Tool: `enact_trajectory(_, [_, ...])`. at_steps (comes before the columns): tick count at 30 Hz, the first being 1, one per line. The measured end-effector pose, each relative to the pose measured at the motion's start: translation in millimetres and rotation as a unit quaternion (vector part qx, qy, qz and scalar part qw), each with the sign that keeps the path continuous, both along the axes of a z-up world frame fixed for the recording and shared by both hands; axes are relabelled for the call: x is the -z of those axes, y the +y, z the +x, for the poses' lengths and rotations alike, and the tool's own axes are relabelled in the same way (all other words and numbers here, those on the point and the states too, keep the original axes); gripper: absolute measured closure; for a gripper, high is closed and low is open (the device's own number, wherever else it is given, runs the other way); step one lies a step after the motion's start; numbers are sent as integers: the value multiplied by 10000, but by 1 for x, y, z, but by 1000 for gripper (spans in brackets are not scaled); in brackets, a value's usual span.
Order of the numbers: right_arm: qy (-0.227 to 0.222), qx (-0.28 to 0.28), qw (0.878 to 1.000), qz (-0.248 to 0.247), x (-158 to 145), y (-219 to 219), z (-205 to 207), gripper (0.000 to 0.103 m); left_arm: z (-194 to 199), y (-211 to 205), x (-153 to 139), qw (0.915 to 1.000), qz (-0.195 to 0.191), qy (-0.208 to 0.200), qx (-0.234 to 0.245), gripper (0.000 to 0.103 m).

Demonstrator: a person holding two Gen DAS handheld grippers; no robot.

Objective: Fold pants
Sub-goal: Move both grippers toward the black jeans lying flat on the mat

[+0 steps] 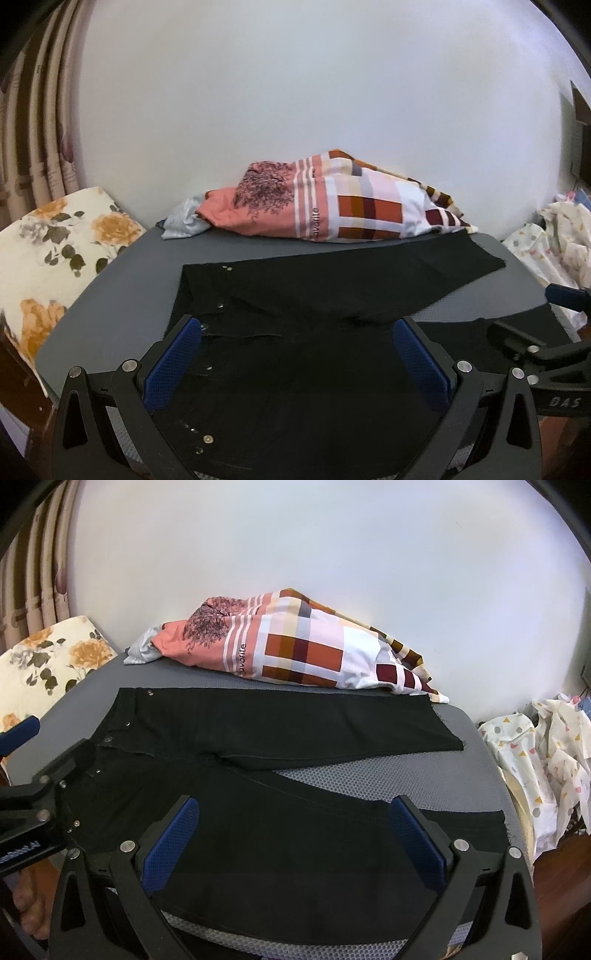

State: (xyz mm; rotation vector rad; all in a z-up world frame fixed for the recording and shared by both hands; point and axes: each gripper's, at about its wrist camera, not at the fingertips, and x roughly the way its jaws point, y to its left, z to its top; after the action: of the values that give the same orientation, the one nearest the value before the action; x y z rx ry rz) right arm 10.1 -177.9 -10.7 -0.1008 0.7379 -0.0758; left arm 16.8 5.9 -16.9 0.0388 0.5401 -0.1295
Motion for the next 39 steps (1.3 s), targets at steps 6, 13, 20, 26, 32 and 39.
enact_trajectory(6, [1, -89, 9998, 169, -1, -2, -2, 0, -1, 7, 6, 9996, 138, 59, -219, 0])
enact_trajectory(13, [-32, -183, 9993, 323, -5, 3, 4, 0, 7, 17, 9, 9985, 268, 153, -442, 0])
enact_trajectory(20, [90, -263, 9988, 399, 3, 9, 18, 0, 18, 34, 22, 9964, 346, 390, -667, 0])
enact_trajectory(26, [275, -290, 9982, 447, 13, 12, 29, 0, 33, 50, 31, 9939, 364, 573, -872, 0])
enact_trajectory(32, [482, -343, 9973, 435, 26, 17, 43, 0, 60, 67, 42, 9910, 541, 792, -932, 0])
enact_trajectory(39, [762, -400, 9956, 367, 45, 24, 64, 0, 128, 122, 50, 9909, 138, 1106, -753, 0])
